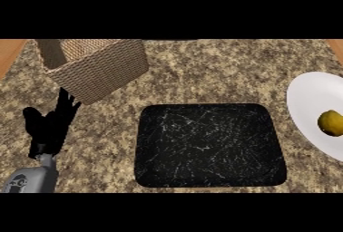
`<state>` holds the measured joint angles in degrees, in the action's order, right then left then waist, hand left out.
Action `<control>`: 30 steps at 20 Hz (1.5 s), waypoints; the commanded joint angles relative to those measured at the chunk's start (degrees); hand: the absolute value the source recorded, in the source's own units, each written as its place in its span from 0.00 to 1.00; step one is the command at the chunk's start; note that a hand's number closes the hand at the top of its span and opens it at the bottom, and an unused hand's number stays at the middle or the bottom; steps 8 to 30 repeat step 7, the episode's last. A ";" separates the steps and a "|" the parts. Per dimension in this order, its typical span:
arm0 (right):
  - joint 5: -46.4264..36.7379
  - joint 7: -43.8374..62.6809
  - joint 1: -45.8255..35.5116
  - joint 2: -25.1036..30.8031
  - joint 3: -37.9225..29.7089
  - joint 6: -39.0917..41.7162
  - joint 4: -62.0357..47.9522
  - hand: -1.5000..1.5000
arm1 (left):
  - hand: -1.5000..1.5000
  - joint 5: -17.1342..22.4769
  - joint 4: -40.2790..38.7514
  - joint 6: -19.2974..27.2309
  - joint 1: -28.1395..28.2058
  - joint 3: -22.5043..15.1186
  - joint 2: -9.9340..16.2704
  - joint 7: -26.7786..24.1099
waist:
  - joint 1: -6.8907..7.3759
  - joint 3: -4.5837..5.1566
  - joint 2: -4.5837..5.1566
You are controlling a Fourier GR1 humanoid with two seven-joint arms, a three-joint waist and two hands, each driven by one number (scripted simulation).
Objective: Pick the lemon from the tray and place it in the plate
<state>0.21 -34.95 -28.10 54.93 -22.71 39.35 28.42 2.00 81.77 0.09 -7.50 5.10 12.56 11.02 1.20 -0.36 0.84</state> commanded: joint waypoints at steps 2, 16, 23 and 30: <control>-0.47 -10.51 0.92 1.31 1.15 8.98 -2.09 0.00 | 0.50 1.02 -0.03 -1.61 -2.05 0.32 0.47 -1.39 | 0.61 -0.14 0.25; -1.25 -12.96 3.65 2.13 3.10 8.19 -2.74 0.00 | 0.50 -0.34 0.79 -0.24 -1.61 -0.96 -0.88 -1.09 | 0.21 -0.20 0.16; -1.25 -12.96 3.65 2.13 3.10 8.19 -2.74 0.00 | 0.50 -0.34 0.79 -0.24 -1.61 -0.96 -0.88 -1.09 | 0.21 -0.20 0.16; -1.25 -12.96 3.65 2.13 3.10 8.19 -2.74 0.00 | 0.50 -0.34 0.79 -0.24 -1.61 -0.96 -0.88 -1.09 | 0.21 -0.20 0.16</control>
